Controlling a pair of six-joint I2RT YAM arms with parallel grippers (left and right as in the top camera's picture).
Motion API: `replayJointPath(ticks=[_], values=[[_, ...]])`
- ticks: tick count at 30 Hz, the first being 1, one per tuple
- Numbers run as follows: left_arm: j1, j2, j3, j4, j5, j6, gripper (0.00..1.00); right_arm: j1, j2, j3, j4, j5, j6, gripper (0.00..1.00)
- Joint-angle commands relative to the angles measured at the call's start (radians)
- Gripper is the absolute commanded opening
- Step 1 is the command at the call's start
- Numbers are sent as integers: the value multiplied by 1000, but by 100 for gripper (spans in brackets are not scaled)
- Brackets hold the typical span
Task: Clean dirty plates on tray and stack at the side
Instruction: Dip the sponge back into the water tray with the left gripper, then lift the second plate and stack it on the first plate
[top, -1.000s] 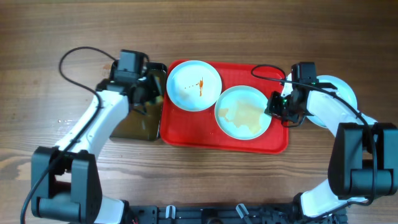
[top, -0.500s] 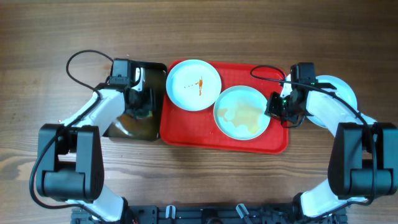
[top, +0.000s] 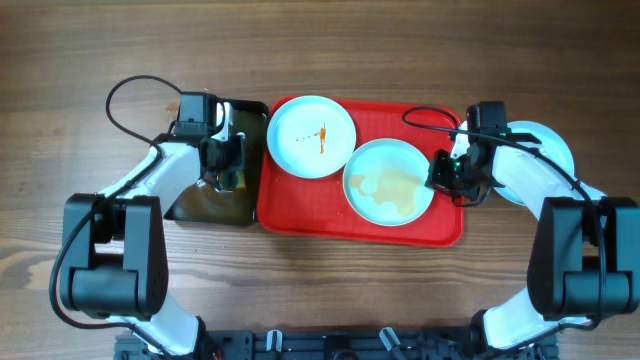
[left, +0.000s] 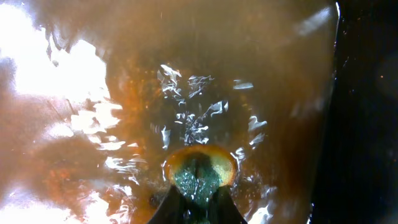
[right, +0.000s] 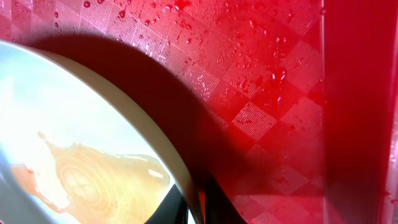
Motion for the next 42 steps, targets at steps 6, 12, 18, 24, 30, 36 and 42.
replayJointPath(ticks=[6,12,18,24,30,36,42], values=[[8,17,27,-140,21,0,59,9,47,-35,-21,33,-9,12],[6,17,24,-280,78,0,40,9,47,-35,-23,33,-9,12],[6,16,24,-243,52,0,4,9,47,-35,-32,33,-10,12],[6,9,60,-235,35,1,26,9,47,-35,-32,32,-14,7],[6,-33,75,-248,39,0,80,8,2,-32,-40,15,-85,4],[6,-33,75,-257,39,0,84,8,-235,-22,-40,131,-115,4],[6,-33,75,-257,40,0,84,8,-435,-22,-39,196,-144,5]])
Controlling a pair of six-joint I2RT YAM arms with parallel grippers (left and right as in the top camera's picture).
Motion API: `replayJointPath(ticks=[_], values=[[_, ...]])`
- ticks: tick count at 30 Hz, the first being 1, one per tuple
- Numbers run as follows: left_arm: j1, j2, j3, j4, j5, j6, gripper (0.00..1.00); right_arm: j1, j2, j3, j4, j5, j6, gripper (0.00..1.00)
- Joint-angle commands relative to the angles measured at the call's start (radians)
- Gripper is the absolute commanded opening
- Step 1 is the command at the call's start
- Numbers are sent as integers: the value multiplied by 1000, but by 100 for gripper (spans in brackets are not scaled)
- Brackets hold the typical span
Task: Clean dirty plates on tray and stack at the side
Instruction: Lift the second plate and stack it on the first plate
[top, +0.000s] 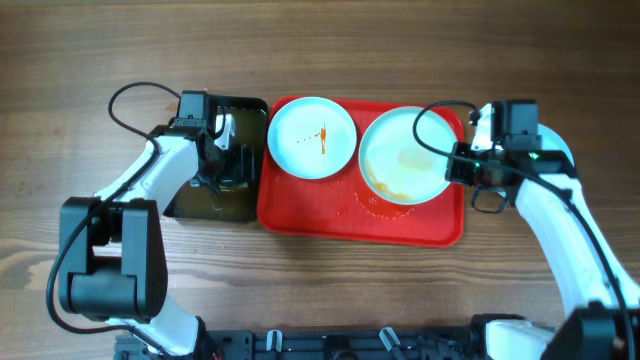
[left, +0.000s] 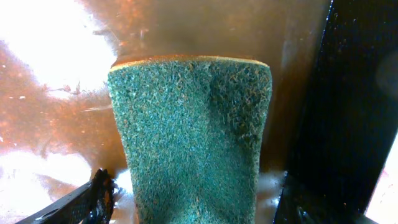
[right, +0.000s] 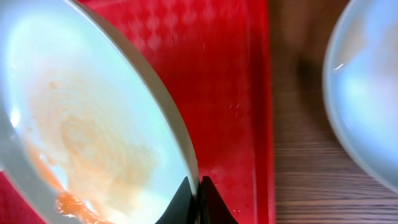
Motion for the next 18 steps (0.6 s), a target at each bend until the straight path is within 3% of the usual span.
replayJointPath(ticks=[1,8,13,18], values=[[3,-21,16,-3,-5,1,84,5,-87,1,5,45,-26,4],[3,-21,16,-3,-5,1,84,100,-174,2,79,184,-21,4],[3,-21,16,-3,-5,1,84,312,-171,2,279,415,-32,4],[3,-21,16,-3,-5,1,84,480,-110,2,545,604,-163,4]])
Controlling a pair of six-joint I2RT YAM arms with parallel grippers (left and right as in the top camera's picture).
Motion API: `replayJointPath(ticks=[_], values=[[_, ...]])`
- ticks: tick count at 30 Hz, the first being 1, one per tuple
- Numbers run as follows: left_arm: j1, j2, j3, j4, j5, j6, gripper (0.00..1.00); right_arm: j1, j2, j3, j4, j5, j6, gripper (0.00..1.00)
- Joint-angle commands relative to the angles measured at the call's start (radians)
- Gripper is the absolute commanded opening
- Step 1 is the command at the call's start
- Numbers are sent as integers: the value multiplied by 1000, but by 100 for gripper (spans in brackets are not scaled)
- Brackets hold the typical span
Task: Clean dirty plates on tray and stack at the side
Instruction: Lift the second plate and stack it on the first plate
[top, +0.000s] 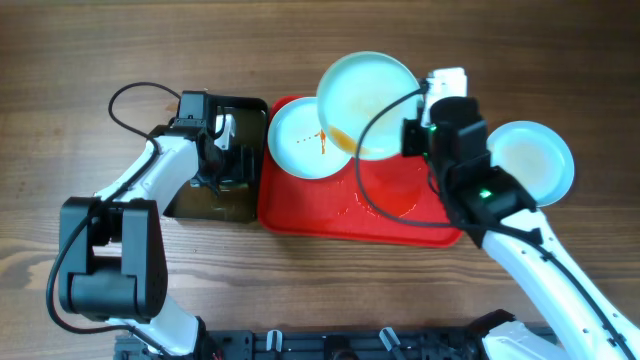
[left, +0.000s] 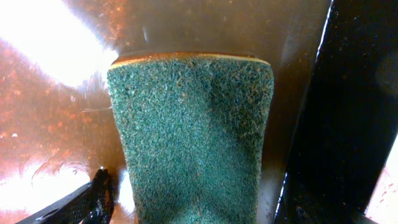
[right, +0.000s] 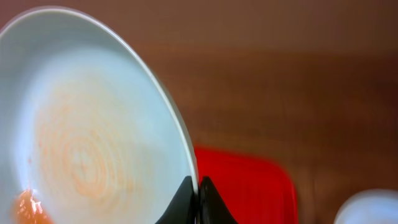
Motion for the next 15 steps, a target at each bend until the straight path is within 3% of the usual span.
replayJointPath(ticks=[1,7,15], values=[[3,-21,16,-1,-5,1,83,70,55,4,104,180,-98,5],[3,-21,16,-1,-5,1,83,125,163,4,192,372,-120,4],[3,-21,16,-1,-5,1,82,153,177,4,365,363,-570,4]])
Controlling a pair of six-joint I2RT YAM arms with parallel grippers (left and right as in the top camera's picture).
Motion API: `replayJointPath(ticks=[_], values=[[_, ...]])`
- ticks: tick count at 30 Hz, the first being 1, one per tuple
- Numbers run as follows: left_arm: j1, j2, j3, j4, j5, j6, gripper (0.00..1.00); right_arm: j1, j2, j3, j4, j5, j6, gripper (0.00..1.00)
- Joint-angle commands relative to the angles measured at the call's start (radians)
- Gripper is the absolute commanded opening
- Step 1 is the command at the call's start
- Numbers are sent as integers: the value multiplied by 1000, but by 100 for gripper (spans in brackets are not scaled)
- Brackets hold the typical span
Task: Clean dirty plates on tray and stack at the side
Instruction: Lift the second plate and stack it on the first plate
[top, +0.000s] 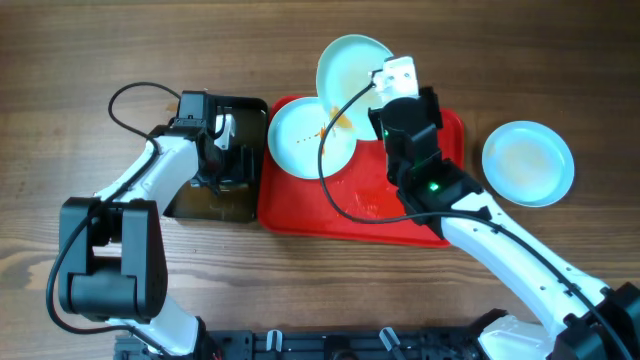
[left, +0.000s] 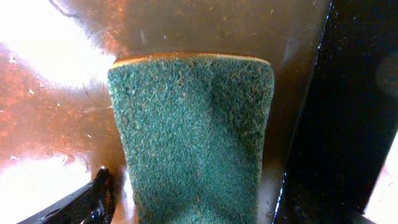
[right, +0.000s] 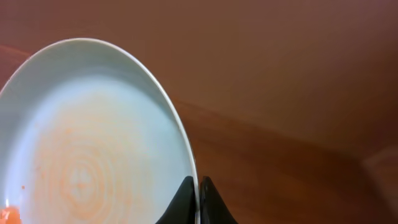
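My right gripper (top: 374, 92) is shut on the rim of a white plate (top: 345, 60) that hangs tilted above the far edge of the red tray (top: 300, 205). The right wrist view shows an orange smear on the plate (right: 93, 143) and my right gripper (right: 196, 190) pinching its edge. A second white plate (top: 295, 140) with a red streak lies on the tray's left half. Over the black basin (top: 205, 205), my left gripper (top: 222, 160) is shut on a green sponge (left: 193, 137), held above brown water (left: 56, 93).
A clean pale plate (top: 528, 163) sits on the wooden table right of the tray. Orange drips lie on the tray floor (top: 365, 208). The basin's black wall (left: 354, 124) stands close on the sponge's right. A black cable (top: 135, 90) loops behind the left arm.
The right arm has swung left and back, so the smeared plate now hangs farther back and left, partly above the streaked plate. The left gripper and sponge have not moved.
The smeared plate lay flat on the tray's right half with my right gripper at its rim, and the sponge sat low in the basin water. Then the plate was tipped up, leaving drips, and the sponge was out of the water. Then the plate hung above the tray's far edge.
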Motion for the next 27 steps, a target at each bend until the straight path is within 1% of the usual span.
replayJointPath(ticks=[1,4,8,11,15,17,19,21,25,27], values=[[3,-19,15,0,-5,1,82,12,4,6,14,15,-263,4],[3,-19,15,0,-5,1,82,14,7,6,17,14,-390,4],[3,-19,15,0,-5,1,82,14,7,6,20,23,-399,4],[3,-19,15,0,-5,1,82,13,7,6,21,45,-349,4],[3,-19,15,0,-5,1,80,-8,7,6,13,135,-221,4],[3,-19,15,-1,-5,1,80,-40,7,6,-27,139,-152,4],[3,-19,15,-1,-5,1,80,-93,8,6,-110,153,-48,4],[3,-19,15,-1,-5,1,80,-142,8,6,-171,166,-38,5],[3,-19,15,-1,9,1,79,-243,23,6,-224,454,-42,4],[3,-19,15,0,21,1,79,-297,25,6,-246,484,-31,4]])
